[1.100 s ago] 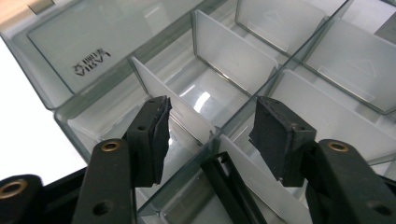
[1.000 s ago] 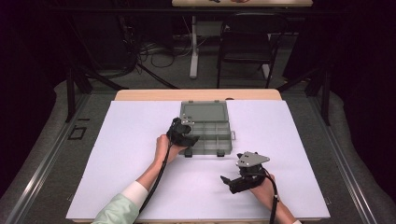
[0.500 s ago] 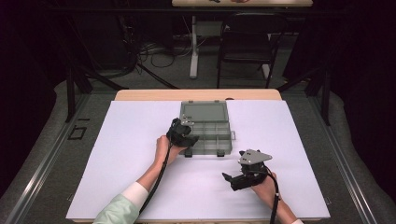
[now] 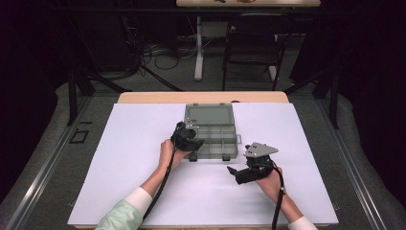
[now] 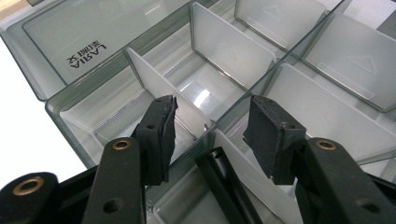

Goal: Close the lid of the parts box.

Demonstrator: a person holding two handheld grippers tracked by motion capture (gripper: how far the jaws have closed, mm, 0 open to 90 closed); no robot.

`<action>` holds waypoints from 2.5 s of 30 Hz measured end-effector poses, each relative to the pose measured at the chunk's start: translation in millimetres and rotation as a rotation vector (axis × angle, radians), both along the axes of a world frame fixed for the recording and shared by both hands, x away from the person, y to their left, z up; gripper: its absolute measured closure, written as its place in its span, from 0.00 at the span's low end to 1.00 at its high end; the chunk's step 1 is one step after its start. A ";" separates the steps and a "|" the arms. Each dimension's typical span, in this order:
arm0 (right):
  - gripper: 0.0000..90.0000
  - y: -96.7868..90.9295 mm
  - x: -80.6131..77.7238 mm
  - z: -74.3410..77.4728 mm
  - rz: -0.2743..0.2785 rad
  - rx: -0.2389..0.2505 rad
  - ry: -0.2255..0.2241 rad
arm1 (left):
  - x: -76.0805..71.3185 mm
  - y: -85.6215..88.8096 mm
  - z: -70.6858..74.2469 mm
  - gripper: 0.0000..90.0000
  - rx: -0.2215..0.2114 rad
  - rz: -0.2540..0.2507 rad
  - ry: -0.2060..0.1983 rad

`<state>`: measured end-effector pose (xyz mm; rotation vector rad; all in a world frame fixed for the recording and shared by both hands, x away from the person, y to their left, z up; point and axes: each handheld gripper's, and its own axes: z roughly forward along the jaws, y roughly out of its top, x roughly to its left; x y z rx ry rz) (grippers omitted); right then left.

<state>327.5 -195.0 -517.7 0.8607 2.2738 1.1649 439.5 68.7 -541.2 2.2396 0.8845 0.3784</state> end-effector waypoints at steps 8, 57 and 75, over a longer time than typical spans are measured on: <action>0.00 5.0 19.7 5.2 -0.009 -0.001 0.003 | 0.1 0.3 -0.2 0.57 -0.002 -0.001 0.000; 0.28 3.3 146.5 0.8 -0.218 -0.023 0.089 | 1.0 1.2 -1.4 0.57 -0.008 -0.013 -0.002; 1.00 -0.3 171.3 -16.1 -0.292 -0.114 0.126 | 1.1 1.3 -1.8 0.57 -0.012 -0.013 -0.004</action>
